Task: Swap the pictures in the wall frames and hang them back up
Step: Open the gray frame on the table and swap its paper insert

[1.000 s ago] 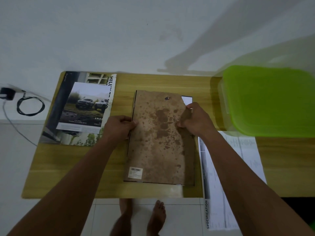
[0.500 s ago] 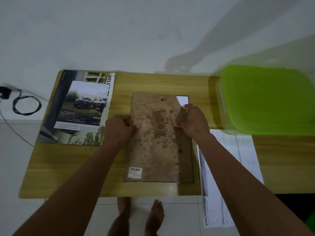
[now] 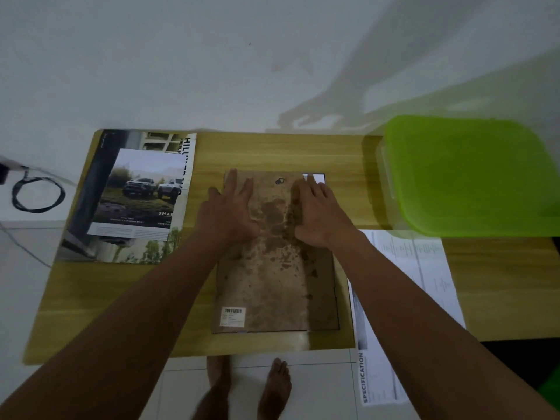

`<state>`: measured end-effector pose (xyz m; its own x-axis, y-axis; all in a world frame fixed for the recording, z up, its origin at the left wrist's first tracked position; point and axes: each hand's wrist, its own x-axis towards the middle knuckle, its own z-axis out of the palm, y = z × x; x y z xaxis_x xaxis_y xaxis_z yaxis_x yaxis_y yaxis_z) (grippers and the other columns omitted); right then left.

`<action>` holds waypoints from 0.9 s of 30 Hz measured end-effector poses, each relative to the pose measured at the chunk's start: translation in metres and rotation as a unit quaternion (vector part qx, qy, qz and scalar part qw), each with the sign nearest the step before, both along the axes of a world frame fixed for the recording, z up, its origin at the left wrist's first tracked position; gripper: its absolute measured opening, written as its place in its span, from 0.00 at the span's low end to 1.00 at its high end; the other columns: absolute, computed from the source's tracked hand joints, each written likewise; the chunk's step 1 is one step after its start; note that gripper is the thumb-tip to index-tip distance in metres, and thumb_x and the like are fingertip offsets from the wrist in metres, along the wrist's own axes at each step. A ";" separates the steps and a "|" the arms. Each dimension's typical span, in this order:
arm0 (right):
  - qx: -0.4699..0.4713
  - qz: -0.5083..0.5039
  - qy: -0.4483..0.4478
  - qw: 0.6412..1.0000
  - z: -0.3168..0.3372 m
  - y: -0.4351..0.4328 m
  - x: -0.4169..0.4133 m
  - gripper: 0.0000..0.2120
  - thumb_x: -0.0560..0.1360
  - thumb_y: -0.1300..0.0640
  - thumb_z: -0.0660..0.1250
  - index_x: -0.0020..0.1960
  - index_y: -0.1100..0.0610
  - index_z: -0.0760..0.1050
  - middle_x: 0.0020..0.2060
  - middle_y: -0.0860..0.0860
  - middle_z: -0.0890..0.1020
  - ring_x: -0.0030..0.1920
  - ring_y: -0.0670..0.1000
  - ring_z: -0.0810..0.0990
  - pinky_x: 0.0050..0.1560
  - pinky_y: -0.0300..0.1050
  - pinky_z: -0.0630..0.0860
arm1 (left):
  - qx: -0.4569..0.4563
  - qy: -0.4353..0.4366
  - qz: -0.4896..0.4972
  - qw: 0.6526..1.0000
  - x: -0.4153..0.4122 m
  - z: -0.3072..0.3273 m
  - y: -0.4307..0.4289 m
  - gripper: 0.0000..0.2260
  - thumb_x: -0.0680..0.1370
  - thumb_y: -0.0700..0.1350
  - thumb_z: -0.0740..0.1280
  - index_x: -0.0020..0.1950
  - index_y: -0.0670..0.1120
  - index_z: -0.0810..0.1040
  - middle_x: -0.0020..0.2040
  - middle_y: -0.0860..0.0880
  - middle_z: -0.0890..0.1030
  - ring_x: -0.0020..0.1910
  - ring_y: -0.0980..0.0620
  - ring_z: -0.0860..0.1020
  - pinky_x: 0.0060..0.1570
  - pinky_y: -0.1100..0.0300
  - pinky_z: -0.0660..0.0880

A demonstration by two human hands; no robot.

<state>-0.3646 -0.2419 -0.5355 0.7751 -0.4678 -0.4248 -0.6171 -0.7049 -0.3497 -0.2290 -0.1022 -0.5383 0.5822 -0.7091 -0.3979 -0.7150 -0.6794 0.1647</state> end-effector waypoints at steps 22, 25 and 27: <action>-0.001 -0.020 -0.028 0.999 0.005 -0.006 0.000 0.45 0.74 0.55 0.71 0.81 0.56 0.46 0.79 0.60 0.50 0.79 0.63 0.48 0.75 0.58 0.57 | -0.025 -0.039 0.025 0.999 -0.008 -0.017 0.010 0.48 0.70 0.73 0.60 0.79 0.48 0.46 0.79 0.42 0.48 0.72 0.35 0.60 0.65 0.40 0.65; -0.033 -0.115 -0.022 0.993 0.008 0.006 -0.023 0.43 0.74 0.52 0.72 0.79 0.60 0.50 0.69 0.63 0.65 0.69 0.64 0.66 0.64 0.55 0.70 | -0.096 0.008 0.143 0.985 -0.024 -0.012 0.037 0.38 0.72 0.59 0.69 0.74 0.45 0.56 0.69 0.38 0.66 0.62 0.35 0.70 0.57 0.44 0.72; 0.029 -0.172 -0.013 0.985 0.009 0.014 -0.035 0.34 0.75 0.53 0.71 0.74 0.62 0.59 0.62 0.61 0.72 0.60 0.60 0.74 0.58 0.52 0.74 | -0.112 0.063 0.209 0.969 -0.034 -0.007 0.057 0.28 0.68 0.53 0.69 0.65 0.42 0.68 0.58 0.39 0.74 0.52 0.38 0.74 0.49 0.47 0.75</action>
<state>-0.3995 -0.2277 -0.5261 0.5862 -0.6795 -0.4411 -0.8061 -0.4347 -0.4015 -0.2628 -0.0447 -0.5456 0.7938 -0.4986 -0.3483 -0.3495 -0.8426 0.4097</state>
